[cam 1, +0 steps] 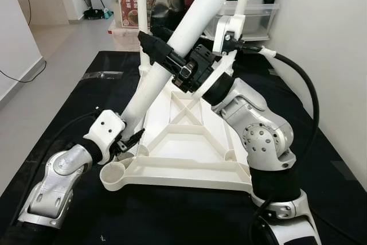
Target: Building children table
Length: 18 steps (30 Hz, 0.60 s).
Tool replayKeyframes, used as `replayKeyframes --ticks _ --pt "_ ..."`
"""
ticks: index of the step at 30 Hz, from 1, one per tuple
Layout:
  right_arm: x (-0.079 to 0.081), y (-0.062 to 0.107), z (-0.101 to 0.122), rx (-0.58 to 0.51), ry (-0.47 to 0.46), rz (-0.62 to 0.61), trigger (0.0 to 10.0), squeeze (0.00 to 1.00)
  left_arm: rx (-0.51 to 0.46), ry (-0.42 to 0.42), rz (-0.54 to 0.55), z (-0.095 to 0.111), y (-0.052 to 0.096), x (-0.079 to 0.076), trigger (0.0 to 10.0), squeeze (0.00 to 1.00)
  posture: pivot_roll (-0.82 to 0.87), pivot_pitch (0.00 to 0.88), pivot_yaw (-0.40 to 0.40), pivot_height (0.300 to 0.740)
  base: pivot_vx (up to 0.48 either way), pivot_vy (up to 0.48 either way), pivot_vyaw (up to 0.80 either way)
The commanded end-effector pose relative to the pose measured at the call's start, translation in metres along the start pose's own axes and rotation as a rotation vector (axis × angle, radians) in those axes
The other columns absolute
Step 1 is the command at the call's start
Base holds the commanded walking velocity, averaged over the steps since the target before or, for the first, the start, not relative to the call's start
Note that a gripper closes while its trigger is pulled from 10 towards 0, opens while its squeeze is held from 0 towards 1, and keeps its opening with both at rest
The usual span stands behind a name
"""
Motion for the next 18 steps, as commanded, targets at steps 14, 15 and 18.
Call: replayKeyframes --ticks 14,15,18 --pt "0.005 0.0 -0.043 0.161 -0.005 -0.08 10.0 0.0 -0.032 -0.001 0.038 0.008 0.001 0.003 10.0 0.0 0.09 0.0 -0.036 0.74 0.0 0.0 0.0" --pt "0.008 0.0 -0.053 0.185 -0.02 -0.079 10.0 0.0 -0.043 -0.004 0.036 0.012 0.0 0.003 10.0 0.0 0.09 0.0 -0.037 0.74 0.0 0.0 0.0" --pt "0.014 0.001 -0.067 0.212 -0.049 -0.077 10.0 0.0 -0.057 -0.007 0.028 0.016 -0.003 0.0 10.0 0.0 0.1 0.0 -0.038 0.74 0.0 0.0 0.0"
Point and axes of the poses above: a point about 5 cm out from each wrist's last joint towards the gripper, its own y axis pointing back from the gripper into the wrist, its own z axis along the axis of the wrist's last joint, x = y × z, the point moved 1 cm from there along -y, pointing out of the wrist towards the gripper, and after that the axes turned 12 degrees about y, right-handed, at the moved point
